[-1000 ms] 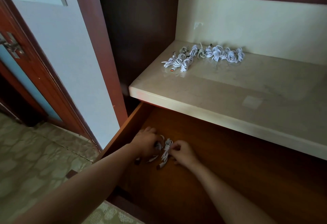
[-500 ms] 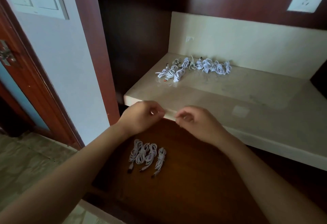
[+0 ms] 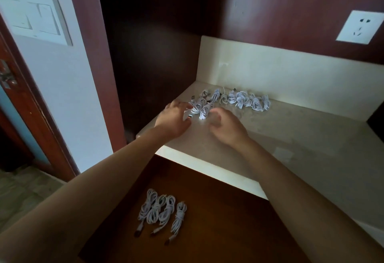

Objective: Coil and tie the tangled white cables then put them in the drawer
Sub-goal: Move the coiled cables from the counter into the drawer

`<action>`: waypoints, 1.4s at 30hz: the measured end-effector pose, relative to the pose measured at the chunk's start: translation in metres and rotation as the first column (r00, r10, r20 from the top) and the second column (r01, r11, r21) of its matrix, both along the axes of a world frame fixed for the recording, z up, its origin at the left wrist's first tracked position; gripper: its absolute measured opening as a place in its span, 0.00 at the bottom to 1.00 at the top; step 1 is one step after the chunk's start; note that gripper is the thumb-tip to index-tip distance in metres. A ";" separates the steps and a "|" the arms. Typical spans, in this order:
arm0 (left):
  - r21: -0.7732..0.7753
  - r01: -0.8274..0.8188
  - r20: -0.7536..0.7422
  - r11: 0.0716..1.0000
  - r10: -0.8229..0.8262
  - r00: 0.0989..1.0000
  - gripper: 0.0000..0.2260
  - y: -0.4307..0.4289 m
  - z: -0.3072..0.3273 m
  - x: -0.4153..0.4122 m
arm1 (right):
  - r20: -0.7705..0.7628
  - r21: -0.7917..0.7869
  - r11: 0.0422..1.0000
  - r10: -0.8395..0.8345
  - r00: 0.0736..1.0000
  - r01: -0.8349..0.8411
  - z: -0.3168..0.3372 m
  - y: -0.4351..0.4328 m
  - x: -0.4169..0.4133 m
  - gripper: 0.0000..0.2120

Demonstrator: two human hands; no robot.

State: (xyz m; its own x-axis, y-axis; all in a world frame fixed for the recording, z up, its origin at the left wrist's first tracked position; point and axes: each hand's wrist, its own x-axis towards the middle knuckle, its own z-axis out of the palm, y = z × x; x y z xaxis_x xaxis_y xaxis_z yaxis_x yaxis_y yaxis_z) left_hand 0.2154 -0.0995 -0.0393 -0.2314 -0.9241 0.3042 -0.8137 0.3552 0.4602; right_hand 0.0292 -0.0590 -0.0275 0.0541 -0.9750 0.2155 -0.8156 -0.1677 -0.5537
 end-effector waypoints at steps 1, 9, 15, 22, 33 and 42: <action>0.006 -0.005 -0.001 1.000 0.005 1.000 0.21 -0.005 -0.004 -0.002 | -0.005 0.011 1.000 -0.012 1.000 0.012 -0.006 -0.005 -0.001 0.22; 0.000 -0.069 0.037 0.998 0.069 0.997 0.22 -0.028 -0.027 -0.011 | -0.127 -0.076 0.994 -0.089 0.988 0.079 -0.032 -0.040 0.001 0.31; -0.008 -0.103 0.062 0.995 0.103 0.993 0.20 -0.029 -0.030 -0.012 | -0.235 -0.059 0.993 -0.114 0.965 0.103 -0.037 -0.061 0.009 0.34; -0.126 -0.240 0.018 0.963 0.244 0.970 0.10 -0.017 -0.029 -0.014 | -0.160 -0.175 0.981 -0.117 0.980 0.089 -0.041 -0.058 0.009 0.22; -0.190 -0.296 0.009 0.936 0.303 0.953 0.08 -0.014 -0.030 -0.012 | 0.050 -0.349 0.907 -0.233 0.971 0.235 -0.040 -0.039 0.004 0.05; -0.210 -0.329 -0.140 0.921 0.305 0.942 0.07 -0.012 -0.025 -0.013 | 0.334 -0.178 0.929 -0.253 0.908 0.324 -0.034 -0.025 0.002 0.07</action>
